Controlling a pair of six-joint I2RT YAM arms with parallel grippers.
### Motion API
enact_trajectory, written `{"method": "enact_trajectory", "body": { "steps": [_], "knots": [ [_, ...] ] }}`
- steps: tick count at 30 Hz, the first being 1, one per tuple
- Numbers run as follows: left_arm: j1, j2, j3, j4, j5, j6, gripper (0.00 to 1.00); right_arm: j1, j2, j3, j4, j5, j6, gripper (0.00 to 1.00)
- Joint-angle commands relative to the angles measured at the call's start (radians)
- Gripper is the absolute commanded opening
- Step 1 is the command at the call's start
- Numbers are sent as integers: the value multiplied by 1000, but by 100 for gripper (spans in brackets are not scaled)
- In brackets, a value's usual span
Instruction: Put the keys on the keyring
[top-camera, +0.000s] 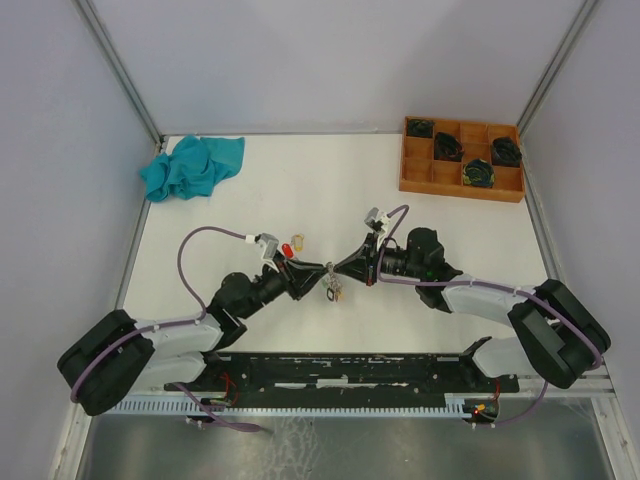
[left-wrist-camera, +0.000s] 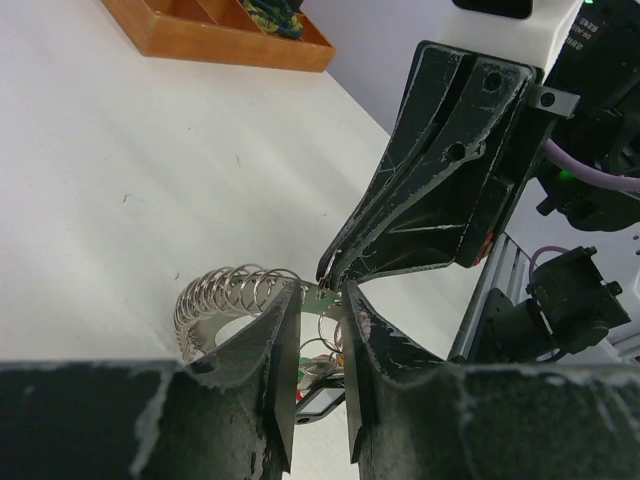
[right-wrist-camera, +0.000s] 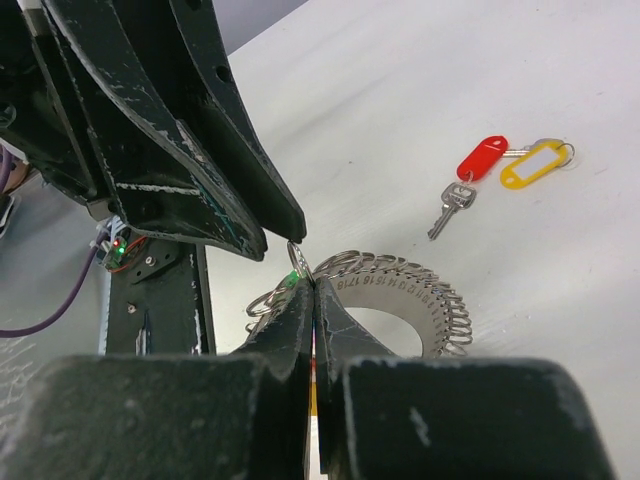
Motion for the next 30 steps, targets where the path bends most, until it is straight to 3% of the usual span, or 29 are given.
{"method": "enact_trajectory", "body": {
  "steps": [1,18,23,25,30],
  "knots": [
    [-1,32,16,100,35,-27,28,5,-32,0,91,-2,19,1],
    [-1,108,51,146,74,-15,16,23,-23,15,93,-35,13,1],
    [0,117,52,163,94,-5,3,28,-30,15,91,-38,7,1],
    [-1,104,48,157,99,14,3,29,-41,7,77,-37,-20,2],
    [-3,20,91,-81,137,164,3,27,-122,31,-157,-29,-191,16]
  ]
}}
